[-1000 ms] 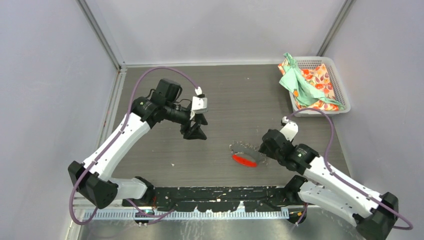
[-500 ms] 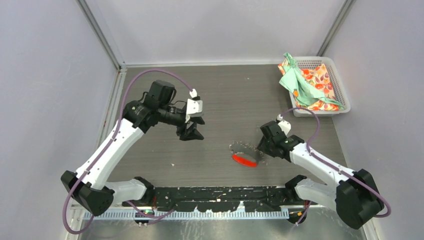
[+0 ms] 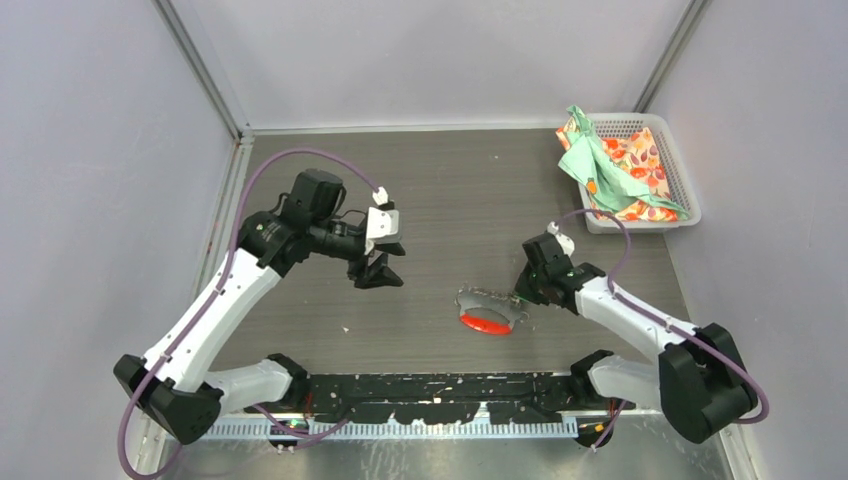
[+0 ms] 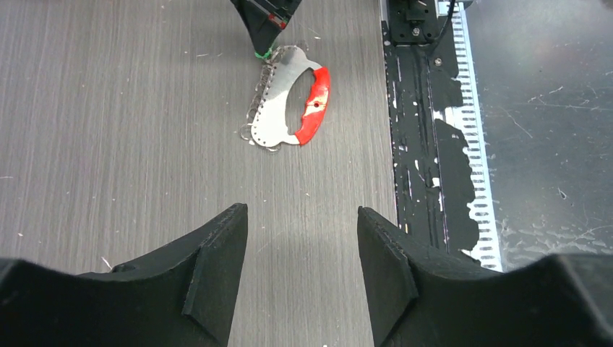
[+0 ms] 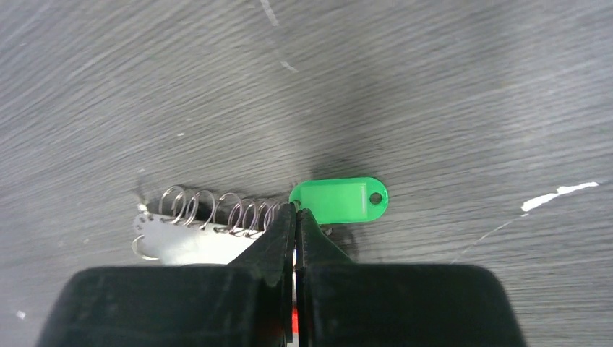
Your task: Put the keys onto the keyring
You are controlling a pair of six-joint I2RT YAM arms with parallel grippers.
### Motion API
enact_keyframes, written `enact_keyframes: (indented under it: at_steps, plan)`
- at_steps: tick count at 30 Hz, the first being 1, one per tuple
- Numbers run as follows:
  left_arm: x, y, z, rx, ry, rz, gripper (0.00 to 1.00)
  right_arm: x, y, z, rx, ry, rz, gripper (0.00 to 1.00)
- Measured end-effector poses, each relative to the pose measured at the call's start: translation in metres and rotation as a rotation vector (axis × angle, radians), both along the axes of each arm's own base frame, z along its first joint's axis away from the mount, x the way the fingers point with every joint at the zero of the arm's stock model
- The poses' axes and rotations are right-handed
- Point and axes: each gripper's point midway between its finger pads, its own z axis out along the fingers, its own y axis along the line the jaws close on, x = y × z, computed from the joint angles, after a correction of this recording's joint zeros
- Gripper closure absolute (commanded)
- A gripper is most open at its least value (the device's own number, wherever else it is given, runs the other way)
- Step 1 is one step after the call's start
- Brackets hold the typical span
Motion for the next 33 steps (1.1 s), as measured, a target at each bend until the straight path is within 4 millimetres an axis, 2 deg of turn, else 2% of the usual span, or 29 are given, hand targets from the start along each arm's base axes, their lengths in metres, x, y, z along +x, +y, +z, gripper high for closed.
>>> enact_keyframes:
  at_steps: [3,7,11,20,25,28,33]
  plan:
    - [-0.001,0.001,-0.001,-0.004,-0.004,-0.001,0.42,0.004,0.01,0.014,0.038,-0.037,0.062,0.99]
    - [-0.005,0.002,-0.006,-0.012,-0.006,0.0,0.42,0.01,0.031,0.046,0.117,-0.109,0.179,0.99]
    - [-0.009,0.003,-0.01,-0.019,0.002,-0.004,0.43,0.017,0.043,0.076,0.141,-0.161,0.269,0.99]
    - [-0.007,-0.003,-0.004,-0.072,-0.015,0.004,0.43,-0.003,0.062,0.119,0.239,-0.257,0.465,0.99]
    - [-0.005,-0.006,-0.004,-0.108,-0.032,0.005,0.43,-0.011,0.087,0.174,0.366,-0.359,0.61,0.99]
    - [0.0,-0.01,0.001,-0.135,-0.058,0.005,0.4,-0.016,0.104,0.215,0.467,-0.447,0.704,0.99]
    - [0.004,-0.018,0.013,-0.177,-0.11,-0.008,0.38,-0.03,0.123,0.266,0.602,-0.532,0.829,0.99]
